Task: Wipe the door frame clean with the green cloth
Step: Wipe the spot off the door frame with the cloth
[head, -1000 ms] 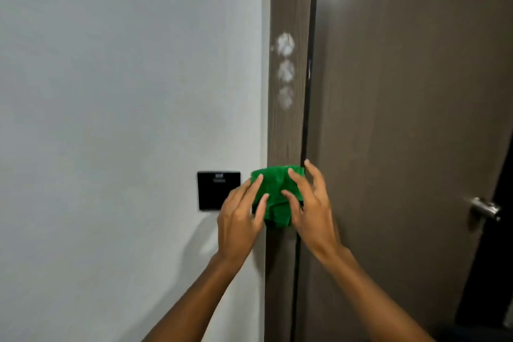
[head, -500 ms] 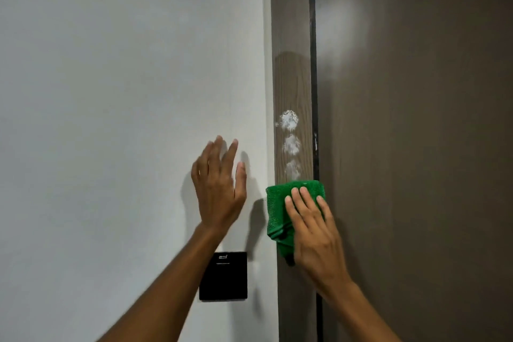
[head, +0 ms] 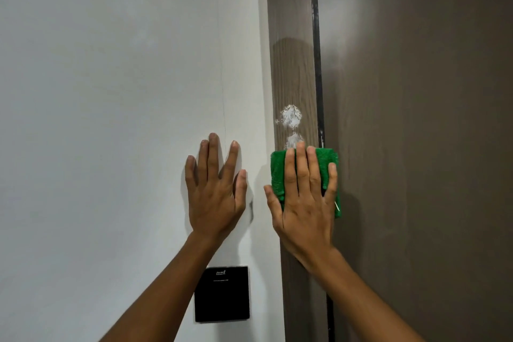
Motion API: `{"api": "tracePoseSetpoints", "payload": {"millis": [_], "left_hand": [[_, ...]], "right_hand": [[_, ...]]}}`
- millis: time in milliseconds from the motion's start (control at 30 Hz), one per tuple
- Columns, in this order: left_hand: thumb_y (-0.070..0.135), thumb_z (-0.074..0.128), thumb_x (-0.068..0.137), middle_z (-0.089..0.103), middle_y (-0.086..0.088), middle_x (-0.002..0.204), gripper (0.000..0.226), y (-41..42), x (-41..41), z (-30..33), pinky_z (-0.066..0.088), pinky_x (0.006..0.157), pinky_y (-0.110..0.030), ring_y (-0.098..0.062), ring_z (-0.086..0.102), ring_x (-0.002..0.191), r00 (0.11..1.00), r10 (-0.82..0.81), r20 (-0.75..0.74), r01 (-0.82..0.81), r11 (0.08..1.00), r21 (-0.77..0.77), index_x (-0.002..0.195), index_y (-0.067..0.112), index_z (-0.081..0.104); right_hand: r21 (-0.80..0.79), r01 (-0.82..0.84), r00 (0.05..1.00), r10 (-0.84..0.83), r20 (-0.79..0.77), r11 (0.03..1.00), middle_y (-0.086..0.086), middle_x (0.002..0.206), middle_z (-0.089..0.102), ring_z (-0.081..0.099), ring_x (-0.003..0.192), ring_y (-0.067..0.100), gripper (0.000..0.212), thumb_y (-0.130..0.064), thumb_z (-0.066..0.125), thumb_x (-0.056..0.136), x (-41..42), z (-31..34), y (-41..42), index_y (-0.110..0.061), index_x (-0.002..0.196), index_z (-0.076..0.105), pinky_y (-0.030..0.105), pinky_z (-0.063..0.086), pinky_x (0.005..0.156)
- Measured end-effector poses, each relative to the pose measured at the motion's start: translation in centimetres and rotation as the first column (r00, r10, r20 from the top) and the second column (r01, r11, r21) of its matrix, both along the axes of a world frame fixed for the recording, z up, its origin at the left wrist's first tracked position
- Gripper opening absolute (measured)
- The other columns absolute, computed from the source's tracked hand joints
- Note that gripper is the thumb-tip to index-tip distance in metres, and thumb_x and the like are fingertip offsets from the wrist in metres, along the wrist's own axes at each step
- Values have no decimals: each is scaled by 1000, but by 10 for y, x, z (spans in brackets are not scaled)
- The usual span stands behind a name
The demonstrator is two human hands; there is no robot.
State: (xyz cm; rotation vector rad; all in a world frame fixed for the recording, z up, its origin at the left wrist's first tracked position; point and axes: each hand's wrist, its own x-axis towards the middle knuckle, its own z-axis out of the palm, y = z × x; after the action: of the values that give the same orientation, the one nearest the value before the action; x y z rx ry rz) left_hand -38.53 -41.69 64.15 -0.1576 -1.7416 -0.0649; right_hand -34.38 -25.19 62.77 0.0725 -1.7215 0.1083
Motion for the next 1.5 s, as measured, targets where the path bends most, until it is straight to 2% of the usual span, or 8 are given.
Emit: {"api": "tracePoseSetpoints", "payload": {"millis": [167,233,467,533,700,967,1233,1500], "left_hand": [[45,22,100,8,-11,165,60,1,4,1,11,124,-49,-25,3,153,1000,-14,9,14,1000,-4,155,25,11],[46,21,100,8,-11,165,59,1,5,1,11,124,-49,-25,5,153,1000,-20,4,20,1000,2,155,25,12],[47,18,100,9,-10,165,60,3,7,0,12,123,-50,-26,6,153,1000,-24,9,24,1000,6,155,25,13],[47,20,100,8,-10,165,60,3,7,0,12,123,-50,-25,5,153,1000,-23,7,23,1000,2,155,25,12],[46,20,100,9,-11,165,59,2,5,1,13,123,-50,-26,6,153,1000,-18,13,18,1000,-4,155,24,14],[47,18,100,10,-11,165,59,2,5,1,14,123,-51,-27,8,153,1000,-24,3,24,1000,1,155,24,14],[52,21,98,7,-11,165,64,1,7,1,12,123,-53,-26,5,153,999,-14,36,15,1000,-3,155,25,12],[51,25,98,8,-12,165,65,3,4,1,12,123,-52,-26,5,153,1000,2,5,-2,1000,-12,155,24,12]], "right_hand": [[356,-24,1000,27,-3,934,6,160,23,18,148,20,72,-50,46,93,-1,-62,20,-15,151,24,50,11,121],[389,-4,1000,6,-3,921,6,158,28,17,149,19,72,-50,48,91,0,-72,39,-17,151,24,51,12,119],[12,-32,999,32,-31,999,1,162,10,8,150,18,64,-51,28,98,2,29,16,-21,153,15,59,3,118],[52,-37,998,39,-40,998,1,162,10,9,150,18,65,-51,29,98,1,26,5,-21,153,15,60,2,118],[369,-13,999,28,-36,929,1,162,14,15,149,18,67,-48,46,94,-5,-45,29,-21,151,22,59,9,118],[37,-52,998,54,-42,998,1,162,9,5,150,17,62,-48,28,99,-2,45,22,-22,153,13,58,2,118],[326,6,999,10,-47,945,2,161,19,16,149,19,63,-48,42,97,-2,-29,26,-21,151,24,61,14,117],[-25,-48,996,46,-76,999,4,161,14,10,149,21,62,-48,28,99,-4,71,5,-19,152,16,57,0,118]]}}
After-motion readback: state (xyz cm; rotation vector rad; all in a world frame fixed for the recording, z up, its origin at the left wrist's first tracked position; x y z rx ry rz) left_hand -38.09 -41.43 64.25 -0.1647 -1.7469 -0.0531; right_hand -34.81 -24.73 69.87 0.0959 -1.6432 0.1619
